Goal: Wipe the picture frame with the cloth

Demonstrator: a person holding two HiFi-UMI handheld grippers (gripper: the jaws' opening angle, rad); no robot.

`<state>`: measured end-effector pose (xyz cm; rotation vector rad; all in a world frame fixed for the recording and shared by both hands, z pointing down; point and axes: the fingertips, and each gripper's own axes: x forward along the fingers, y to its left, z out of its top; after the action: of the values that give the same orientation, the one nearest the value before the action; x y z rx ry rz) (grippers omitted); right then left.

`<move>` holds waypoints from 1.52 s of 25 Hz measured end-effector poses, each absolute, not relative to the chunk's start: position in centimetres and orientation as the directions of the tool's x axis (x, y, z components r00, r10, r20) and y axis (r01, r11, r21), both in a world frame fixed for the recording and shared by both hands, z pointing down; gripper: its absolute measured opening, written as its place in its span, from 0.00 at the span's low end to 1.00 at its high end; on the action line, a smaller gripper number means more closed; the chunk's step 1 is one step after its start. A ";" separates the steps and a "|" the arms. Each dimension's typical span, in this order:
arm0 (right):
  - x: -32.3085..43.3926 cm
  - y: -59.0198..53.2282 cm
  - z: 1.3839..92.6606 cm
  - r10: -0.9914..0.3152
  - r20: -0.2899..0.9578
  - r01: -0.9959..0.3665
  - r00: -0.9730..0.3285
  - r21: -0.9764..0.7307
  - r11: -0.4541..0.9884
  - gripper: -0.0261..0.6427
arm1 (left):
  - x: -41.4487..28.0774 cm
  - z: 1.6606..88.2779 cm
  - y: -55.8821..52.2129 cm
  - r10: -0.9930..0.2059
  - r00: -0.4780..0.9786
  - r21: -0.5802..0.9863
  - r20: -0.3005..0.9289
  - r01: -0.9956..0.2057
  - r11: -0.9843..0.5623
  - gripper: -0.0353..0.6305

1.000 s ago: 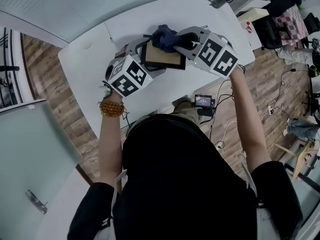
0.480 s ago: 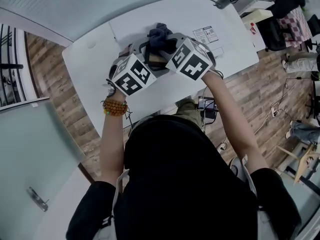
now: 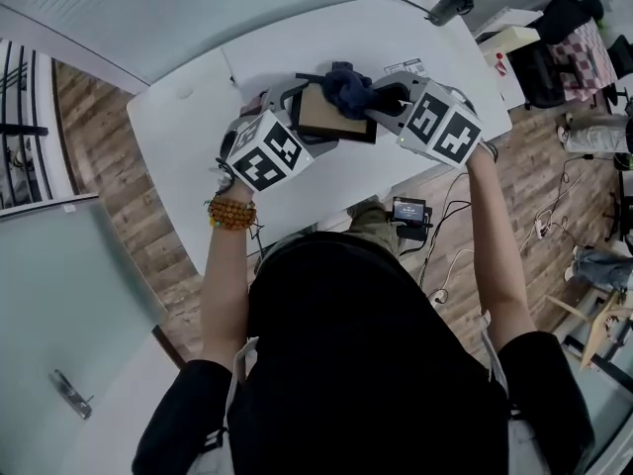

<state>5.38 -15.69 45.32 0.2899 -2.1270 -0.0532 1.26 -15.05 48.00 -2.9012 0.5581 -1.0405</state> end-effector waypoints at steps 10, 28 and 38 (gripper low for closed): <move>1.6 -14.4 47.8 -0.160 0.888 -0.106 -0.431 0.127 0.986 0.11 | 1.2 48.1 -15.0 -0.330 0.712 -0.122 0.620 -0.329 -0.937 0.75; 4.1 -17.4 35.3 -0.499 0.172 -0.525 -0.849 -0.187 0.830 0.11 | -1.4 43.1 -15.0 -0.417 0.841 0.013 0.345 -0.449 -0.894 0.74; 6.9 -15.1 34.1 -0.698 0.107 -0.684 -0.708 0.141 0.716 0.11 | -5.5 35.9 -13.4 -0.707 0.706 -0.036 0.042 -0.706 -0.708 0.06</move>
<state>6.89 -15.10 34.08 1.1220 -2.7670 -0.1363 -5.48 -13.39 35.91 -2.8855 1.1941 -0.0823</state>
